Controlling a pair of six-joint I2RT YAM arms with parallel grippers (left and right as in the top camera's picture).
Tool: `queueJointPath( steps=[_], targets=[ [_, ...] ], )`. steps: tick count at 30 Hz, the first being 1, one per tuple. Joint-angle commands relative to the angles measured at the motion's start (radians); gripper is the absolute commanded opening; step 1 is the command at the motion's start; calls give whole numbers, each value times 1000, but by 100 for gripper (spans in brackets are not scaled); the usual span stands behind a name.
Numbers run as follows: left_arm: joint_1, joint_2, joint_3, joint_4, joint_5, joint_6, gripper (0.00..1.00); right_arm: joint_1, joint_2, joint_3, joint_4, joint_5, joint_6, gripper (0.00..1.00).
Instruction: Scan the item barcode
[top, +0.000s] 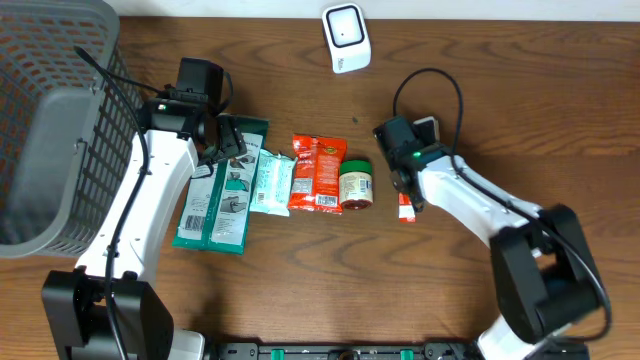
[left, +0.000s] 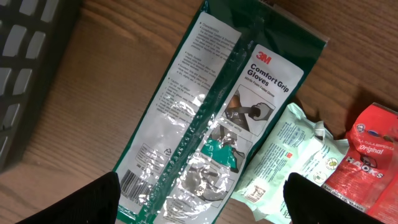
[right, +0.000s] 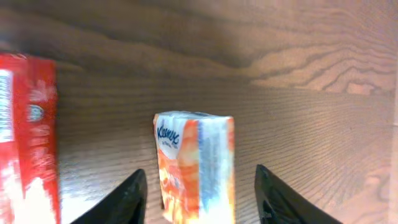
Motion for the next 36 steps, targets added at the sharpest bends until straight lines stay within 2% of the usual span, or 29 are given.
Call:
queueJointPath(
  steps=[1,6,10,12,16,27,32,36],
  targets=[
    [0,2,-3,-3,-6,6,84,-33,-102,50,-21,-78,15,55],
    [0,2,-3,-3,-6,6,84,-118,-193,90,-87,-275,14,65],
    [0,2,-3,-3,-6,6,84,-278,-214,98,-139,-638,-51,69],
    [0,2,-3,-3,-6,6,84,-337,-199,98,-164,-713,-63,69],
    [0,2,-3,-3,-6,6,84,-401,-154,96,-194,-844,-183,67],
    [0,2,-3,-3,-6,6,84,-403,-41,96,-169,-833,-212,64],
    [0,2,-3,-3,-6,6,84,-402,-12,96,-163,-782,-214,47],
    [0,2,-3,-3,-6,6,84,-397,1,92,-153,-755,-214,44]
  ],
)
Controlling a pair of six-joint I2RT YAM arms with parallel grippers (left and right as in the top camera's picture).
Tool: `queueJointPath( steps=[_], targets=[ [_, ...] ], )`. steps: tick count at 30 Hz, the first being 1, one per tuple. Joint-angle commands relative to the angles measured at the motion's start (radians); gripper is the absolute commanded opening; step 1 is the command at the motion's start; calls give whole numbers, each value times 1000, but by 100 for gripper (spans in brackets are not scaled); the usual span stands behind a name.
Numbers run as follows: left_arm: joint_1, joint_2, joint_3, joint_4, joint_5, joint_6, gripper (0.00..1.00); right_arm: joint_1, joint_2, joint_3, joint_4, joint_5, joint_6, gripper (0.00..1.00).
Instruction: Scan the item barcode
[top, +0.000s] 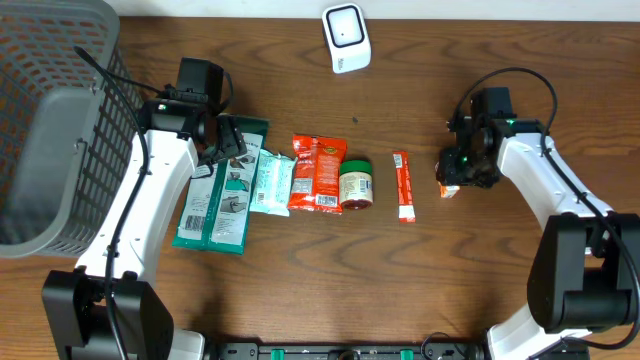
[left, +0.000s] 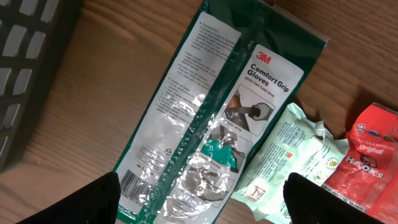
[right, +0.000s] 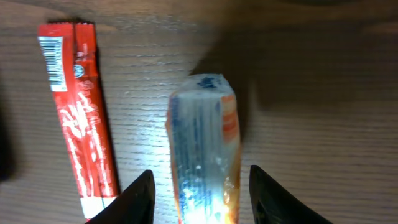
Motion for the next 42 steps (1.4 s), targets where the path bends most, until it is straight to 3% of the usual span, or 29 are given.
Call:
queueJointPath(
  steps=[1,7,35,42],
  targets=[
    [0,2,-3,-3,-6,6,84,6,18,0,15,32,-14,43],
    [0,2,-3,-3,-6,6,84,13,23,-2,32,32,-14,37],
    [0,2,-3,-3,-6,6,84,39,30,-41,64,32,-10,37],
    [0,2,-3,-3,-6,6,84,46,30,-46,71,59,-10,29]
  ],
)
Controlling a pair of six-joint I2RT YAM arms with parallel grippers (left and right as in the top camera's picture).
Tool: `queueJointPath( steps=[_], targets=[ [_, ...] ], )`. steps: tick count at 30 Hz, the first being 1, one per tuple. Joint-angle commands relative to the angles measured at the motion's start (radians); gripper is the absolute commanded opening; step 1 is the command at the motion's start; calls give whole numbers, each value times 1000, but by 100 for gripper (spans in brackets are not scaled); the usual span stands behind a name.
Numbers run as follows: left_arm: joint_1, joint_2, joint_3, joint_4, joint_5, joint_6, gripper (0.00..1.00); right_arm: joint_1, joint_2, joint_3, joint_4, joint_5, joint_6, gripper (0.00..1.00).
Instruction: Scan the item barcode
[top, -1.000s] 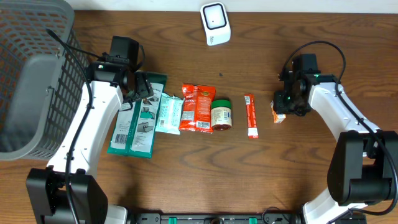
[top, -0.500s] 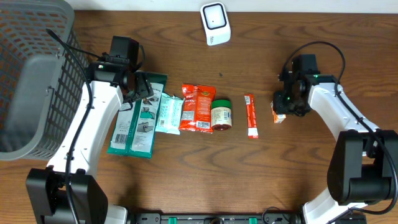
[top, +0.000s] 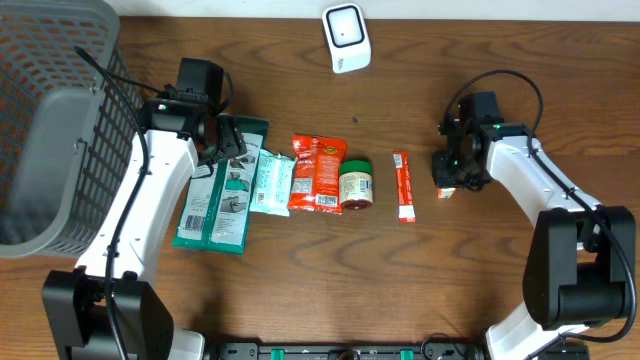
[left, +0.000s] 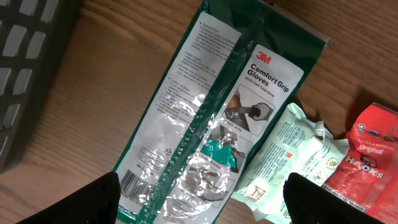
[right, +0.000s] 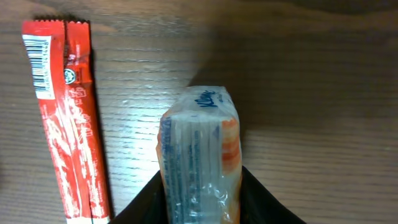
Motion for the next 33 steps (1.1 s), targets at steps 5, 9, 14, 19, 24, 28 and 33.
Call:
queueJointPath(
  steps=[5,9,14,19,24,28,33],
  targets=[
    [0,2,-3,-3,-6,6,84,6,11,-11,1,53,-8,25],
    [0,2,-3,-3,-6,6,84,6,11,-11,0,55,-8,25],
    [0,2,-3,-3,-6,6,84,6,10,-11,-3,55,-8,23],
    [0,2,-3,-3,-6,6,84,6,-16,2,-2,55,7,10],
    [0,2,-3,-3,-6,6,84,8,-93,87,-97,55,44,1],
    [0,2,-3,-3,-6,6,84,11,-138,226,-239,38,71,1],
    [0,2,-3,-3,-6,6,84,11,-142,482,-461,-40,71,1]
  ],
)
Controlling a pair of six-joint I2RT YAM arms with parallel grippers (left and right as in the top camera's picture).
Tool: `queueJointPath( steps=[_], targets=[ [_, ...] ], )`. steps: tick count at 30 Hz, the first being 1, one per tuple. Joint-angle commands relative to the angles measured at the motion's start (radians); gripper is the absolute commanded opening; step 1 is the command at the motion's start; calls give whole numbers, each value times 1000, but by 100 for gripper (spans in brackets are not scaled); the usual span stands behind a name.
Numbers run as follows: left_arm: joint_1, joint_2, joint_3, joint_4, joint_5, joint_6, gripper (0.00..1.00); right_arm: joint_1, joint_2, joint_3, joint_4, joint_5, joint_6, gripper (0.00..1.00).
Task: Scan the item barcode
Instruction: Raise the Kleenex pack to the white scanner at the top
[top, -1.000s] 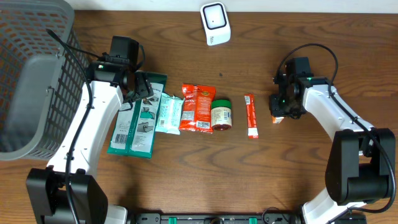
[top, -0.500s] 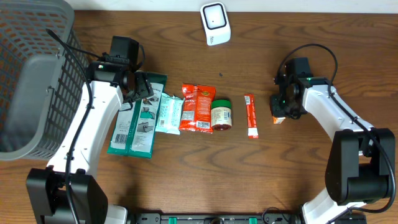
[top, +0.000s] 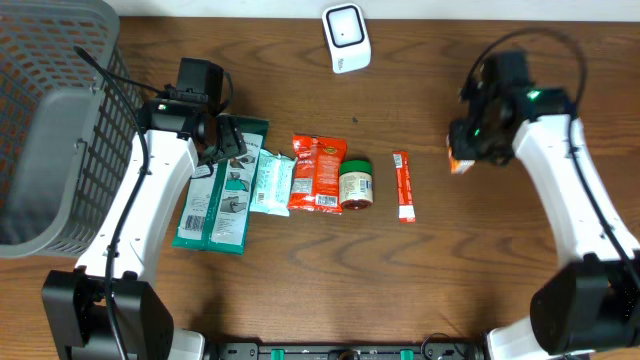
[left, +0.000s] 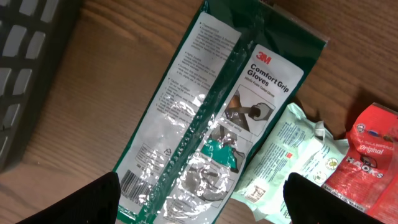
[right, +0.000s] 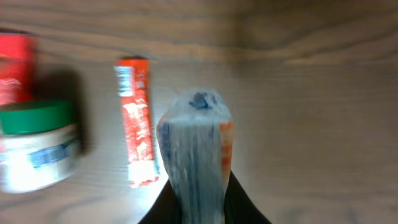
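Note:
My right gripper (top: 468, 150) is shut on a small orange-and-white tissue pack (right: 196, 149) and holds it above the table, right of the red stick packet (top: 403, 186). In the right wrist view the pack fills the gap between the fingers, and the table below looks blurred. The white barcode scanner (top: 346, 38) sits at the table's back edge. My left gripper (left: 199, 211) hangs open over the green glove package (left: 211, 118), its fingertips (left: 87, 199) wide apart.
A row of items lies mid-table: the glove package (top: 222, 185), a pale green pouch (top: 270, 182), a red snack bag (top: 317, 172), a green-lidded jar (top: 355, 185). A grey basket (top: 50, 120) stands at the far left.
My right gripper, then closed round the tissue pack on the table, now holds it lifted and a little further back. The left arm has not moved.
My right gripper was open low beside the tissue pack near the jar. Then the pack lay further right with the open gripper over it. Then the fingers were tight on it, and now it is raised off the table.

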Motion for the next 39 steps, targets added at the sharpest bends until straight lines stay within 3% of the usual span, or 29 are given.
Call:
queueJointPath(
  steps=[1,10,19,28,39],
  targets=[
    [0,2,-3,-3,-6,6,84,11,-28,172,-95,-60,22,1],
    [0,2,-3,-3,-6,6,84,23,23,647,-359,-66,85,1],
    [0,2,-3,-3,-6,6,84,140,317,1078,-486,-66,107,1],
    [0,2,-3,-3,-6,6,84,235,597,1118,-215,37,68,1],
    [0,2,-3,-3,-6,6,84,255,834,1118,144,85,57,1]
  ],
)
